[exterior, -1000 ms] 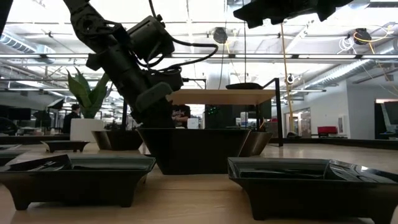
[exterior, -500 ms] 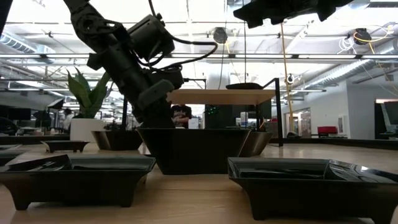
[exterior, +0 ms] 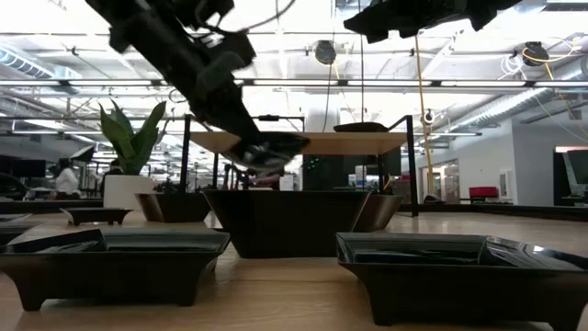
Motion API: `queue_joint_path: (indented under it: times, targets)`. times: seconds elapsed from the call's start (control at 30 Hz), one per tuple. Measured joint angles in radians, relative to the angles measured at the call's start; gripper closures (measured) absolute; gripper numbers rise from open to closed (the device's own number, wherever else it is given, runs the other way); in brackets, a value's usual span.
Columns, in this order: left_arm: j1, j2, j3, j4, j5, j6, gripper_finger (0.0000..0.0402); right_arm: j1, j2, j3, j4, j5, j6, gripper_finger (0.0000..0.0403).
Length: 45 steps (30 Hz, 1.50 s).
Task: Pick & Place Mini shaped plates
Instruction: Stack the black leaf-shaped plate on top of the other black leaf-shaped plates on the shelf
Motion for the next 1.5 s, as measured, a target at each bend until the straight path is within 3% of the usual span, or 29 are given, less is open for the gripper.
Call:
queue_joint_path:
  times: [0.2,0.47,0.7,0.97,1.5]
  targets:
    - [-0.041,-0.095,0.017,-0.048,-0.186,0.056,0.0397,0.033,0.012,0.0,-0.005,0.243,-0.013,0.0268]
    - [-0.098,-0.059,0.252,-0.314,-0.439,0.194,0.0398,0.122,0.046,0.001,0.043,0.401,-0.041,0.0268]
    - [-0.128,0.039,0.435,-0.341,-0.475,0.379,0.0398,0.165,0.108,0.0,0.072,0.55,-0.065,0.0268]
    - [-0.129,0.133,0.513,-0.341,-0.508,0.521,0.0399,0.168,0.119,0.0,0.097,0.557,-0.041,0.027]
    - [-0.15,0.144,0.517,-0.279,-0.486,0.56,0.0397,0.193,0.124,0.0,0.123,0.5,-0.035,0.0271]
